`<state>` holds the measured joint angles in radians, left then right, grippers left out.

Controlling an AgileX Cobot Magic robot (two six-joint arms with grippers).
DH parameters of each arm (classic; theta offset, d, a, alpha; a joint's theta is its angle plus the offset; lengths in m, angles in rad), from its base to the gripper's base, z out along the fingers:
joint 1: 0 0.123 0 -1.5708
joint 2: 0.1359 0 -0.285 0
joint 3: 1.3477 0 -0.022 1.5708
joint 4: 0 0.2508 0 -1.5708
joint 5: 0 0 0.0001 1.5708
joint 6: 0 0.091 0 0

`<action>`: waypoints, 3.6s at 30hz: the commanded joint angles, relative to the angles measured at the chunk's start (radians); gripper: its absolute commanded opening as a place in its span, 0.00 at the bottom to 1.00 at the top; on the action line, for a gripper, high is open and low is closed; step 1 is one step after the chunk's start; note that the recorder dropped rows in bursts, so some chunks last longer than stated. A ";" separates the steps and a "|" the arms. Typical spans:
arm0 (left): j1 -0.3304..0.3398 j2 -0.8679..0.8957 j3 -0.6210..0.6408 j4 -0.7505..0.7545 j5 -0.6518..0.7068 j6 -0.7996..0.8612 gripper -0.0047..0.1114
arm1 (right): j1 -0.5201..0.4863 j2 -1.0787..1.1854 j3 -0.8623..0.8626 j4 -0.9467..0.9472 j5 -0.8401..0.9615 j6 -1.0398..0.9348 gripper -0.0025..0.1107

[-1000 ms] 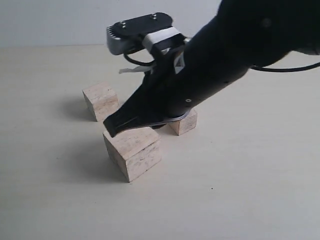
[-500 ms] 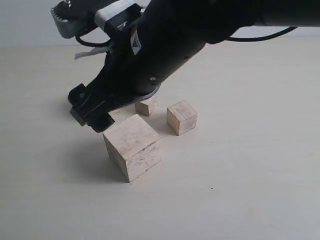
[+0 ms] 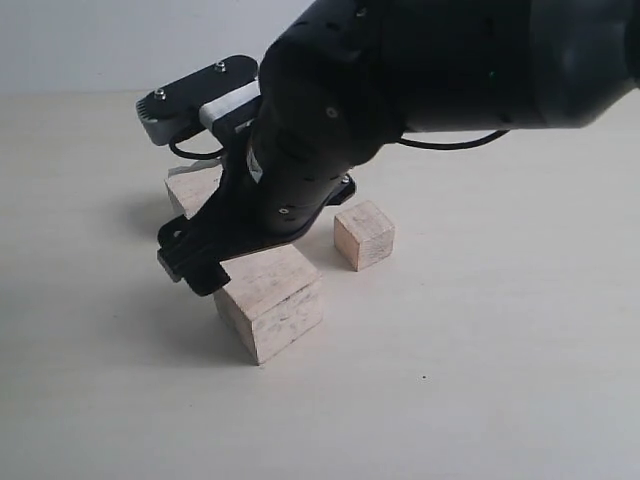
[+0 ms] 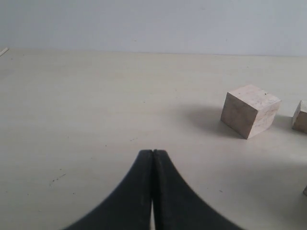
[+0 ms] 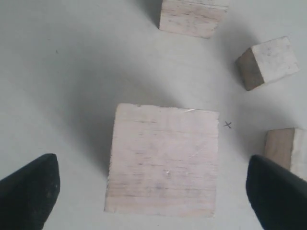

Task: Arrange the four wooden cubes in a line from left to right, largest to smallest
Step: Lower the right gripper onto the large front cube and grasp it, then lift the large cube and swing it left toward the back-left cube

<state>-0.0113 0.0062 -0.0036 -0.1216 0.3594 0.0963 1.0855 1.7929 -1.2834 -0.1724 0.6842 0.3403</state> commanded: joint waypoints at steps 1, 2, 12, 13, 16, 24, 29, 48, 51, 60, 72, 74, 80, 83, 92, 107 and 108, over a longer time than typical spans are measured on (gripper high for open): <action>0.003 -0.006 0.004 0.001 -0.006 -0.001 0.04 | -0.006 0.031 -0.013 -0.086 -0.012 0.038 0.95; 0.003 -0.006 0.004 0.001 -0.006 -0.001 0.04 | -0.006 0.041 -0.013 -0.090 -0.012 0.038 0.95; 0.003 -0.006 0.004 0.001 -0.006 -0.001 0.04 | -0.006 0.104 -0.032 -0.089 0.000 0.038 0.95; 0.003 -0.006 0.004 0.001 -0.006 -0.001 0.04 | -0.006 0.106 -0.037 -0.089 0.001 0.038 0.95; 0.003 -0.006 0.004 0.001 -0.006 -0.001 0.04 | -0.010 0.106 -0.053 -0.089 0.003 0.038 0.95; 0.003 -0.006 0.004 0.001 -0.006 -0.001 0.04 | -0.091 0.106 -0.080 0.270 0.024 -0.221 0.95; 0.003 -0.006 0.004 0.001 -0.006 -0.001 0.04 | -0.096 0.117 -0.080 0.233 0.024 -0.241 0.95; 0.003 -0.006 0.004 0.001 -0.006 -0.001 0.04 | -0.098 0.222 -0.080 0.214 0.028 -0.234 0.48; 0.003 -0.006 0.004 0.001 -0.006 -0.001 0.04 | -0.098 0.191 -0.080 0.214 0.041 -0.320 0.05; 0.003 -0.006 0.004 0.001 -0.006 -0.001 0.04 | -0.099 0.055 -0.235 0.133 0.144 -0.559 0.02; 0.003 -0.006 0.004 0.001 -0.006 -0.001 0.04 | -0.209 0.040 -0.329 0.302 0.129 -1.041 0.02; 0.003 -0.006 0.004 0.001 -0.006 -0.001 0.04 | -0.262 0.048 -0.329 0.388 0.133 -1.148 0.02; 0.003 -0.006 0.004 0.001 -0.006 -0.001 0.04 | -0.340 0.114 -0.329 0.612 0.199 -1.589 0.02; 0.003 -0.006 0.004 0.001 -0.006 -0.001 0.04 | -0.342 0.175 -0.329 0.688 0.183 -1.656 0.02; 0.003 -0.006 0.004 0.001 -0.006 -0.001 0.04 | -0.341 0.307 -0.329 0.787 0.208 -1.784 0.02; 0.003 -0.006 0.004 0.001 -0.006 -0.001 0.04 | -0.341 0.396 -0.329 0.870 0.159 -1.813 0.02; 0.003 -0.006 0.004 0.001 -0.006 -0.001 0.04 | -0.341 0.396 -0.329 0.870 0.152 -1.813 0.02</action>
<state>-0.0113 0.0062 -0.0036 -0.1216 0.3653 0.0963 0.7473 2.1904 -1.6008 0.6675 0.8612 -1.4615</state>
